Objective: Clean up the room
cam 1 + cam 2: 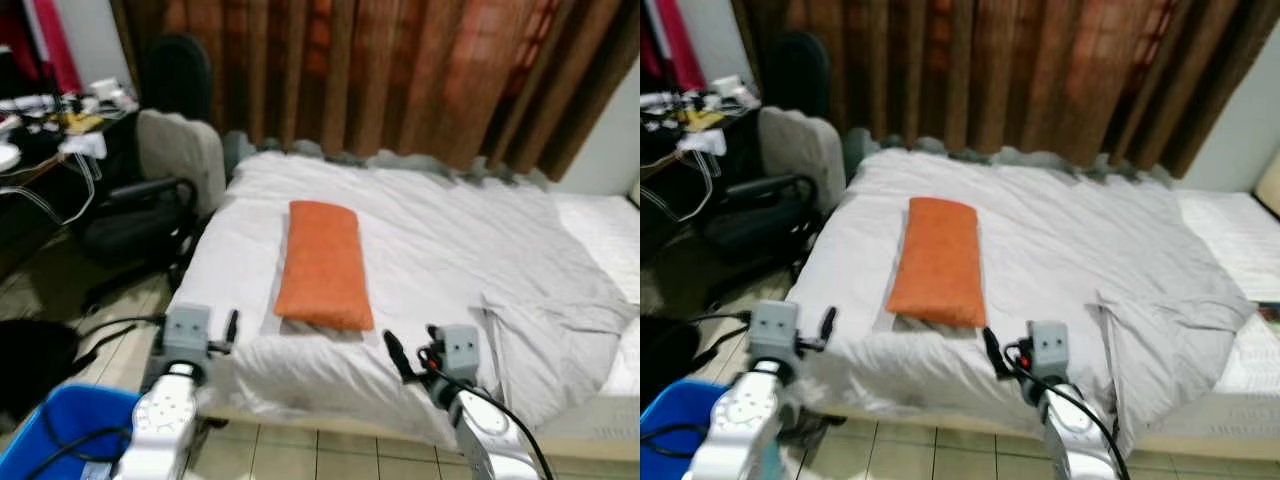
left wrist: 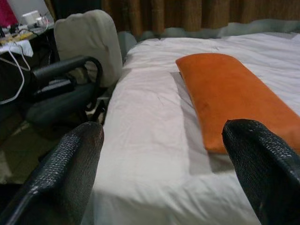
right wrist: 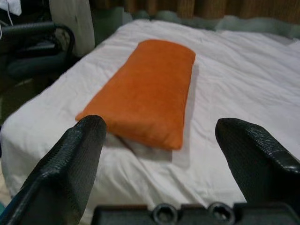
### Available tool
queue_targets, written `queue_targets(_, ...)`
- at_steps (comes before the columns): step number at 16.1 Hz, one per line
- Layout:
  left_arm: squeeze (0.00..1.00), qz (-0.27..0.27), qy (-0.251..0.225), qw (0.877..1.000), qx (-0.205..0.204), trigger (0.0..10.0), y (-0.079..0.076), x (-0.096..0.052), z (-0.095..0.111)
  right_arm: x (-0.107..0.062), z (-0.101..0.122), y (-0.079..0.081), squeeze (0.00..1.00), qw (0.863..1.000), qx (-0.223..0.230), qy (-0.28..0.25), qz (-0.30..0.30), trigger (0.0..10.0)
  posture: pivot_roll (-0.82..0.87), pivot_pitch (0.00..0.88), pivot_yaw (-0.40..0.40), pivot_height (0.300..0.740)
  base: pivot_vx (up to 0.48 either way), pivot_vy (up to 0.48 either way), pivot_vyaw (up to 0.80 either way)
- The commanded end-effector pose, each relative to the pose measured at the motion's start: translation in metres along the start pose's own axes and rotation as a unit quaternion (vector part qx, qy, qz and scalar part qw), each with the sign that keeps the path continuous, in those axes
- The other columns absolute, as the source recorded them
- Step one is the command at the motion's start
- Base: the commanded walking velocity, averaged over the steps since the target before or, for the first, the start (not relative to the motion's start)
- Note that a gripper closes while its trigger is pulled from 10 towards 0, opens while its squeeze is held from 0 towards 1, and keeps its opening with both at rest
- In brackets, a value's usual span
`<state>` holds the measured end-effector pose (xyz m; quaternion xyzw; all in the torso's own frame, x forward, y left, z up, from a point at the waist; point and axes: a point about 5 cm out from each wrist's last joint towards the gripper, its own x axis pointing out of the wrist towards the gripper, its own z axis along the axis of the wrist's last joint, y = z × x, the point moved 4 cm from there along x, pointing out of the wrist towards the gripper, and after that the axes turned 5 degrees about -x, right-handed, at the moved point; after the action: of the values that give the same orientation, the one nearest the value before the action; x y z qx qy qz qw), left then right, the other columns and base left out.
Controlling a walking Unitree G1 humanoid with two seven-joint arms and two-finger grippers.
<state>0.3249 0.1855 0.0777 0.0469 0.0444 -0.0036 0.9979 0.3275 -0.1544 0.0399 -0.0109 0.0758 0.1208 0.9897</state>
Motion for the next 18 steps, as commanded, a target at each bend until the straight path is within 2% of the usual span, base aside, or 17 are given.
queue_targets(1,0.0,-0.019,-0.002,1.0,-0.001,10.0,-0.0121,0.002,0.0016,-0.0012,0.0006,-0.0095,0.0,1.0,-0.002,0.001,-0.009,10.0,0.14,0.0,-0.119,0.74,0.401,0.259,0.0)
queue_targets(5,0.0,-0.029,-0.006,1.0,0.01,10.0,-0.0127,0.0019,0.0031,-0.0003,-0.0006,-0.008,0.0,1.0,-0.004,0.006,-0.006,10.0,0.15,0.0,-0.12,0.74,0.449,0.065,0.0)
queue_targets(9,0.0,-0.033,-0.001,0.999,0.011,10.0,-0.0147,0.0011,0.0007,-0.0003,-0.0019,-0.0076,0.0,1.0,-0.003,0.006,-0.006,10.0,0.15,0.0,-0.12,0.74,0.48,0.0,-0.75)
queue_targets(18,0.0,-0.038,0.0,0.999,0.016,10.0,-0.0145,0.0023,0.001,0.0004,-0.0043,-0.0057,0.0,1.0,-0.004,0.011,0.002,10.0,0.15,0.0,-0.119,0.74,0.48,0.0,0.0)
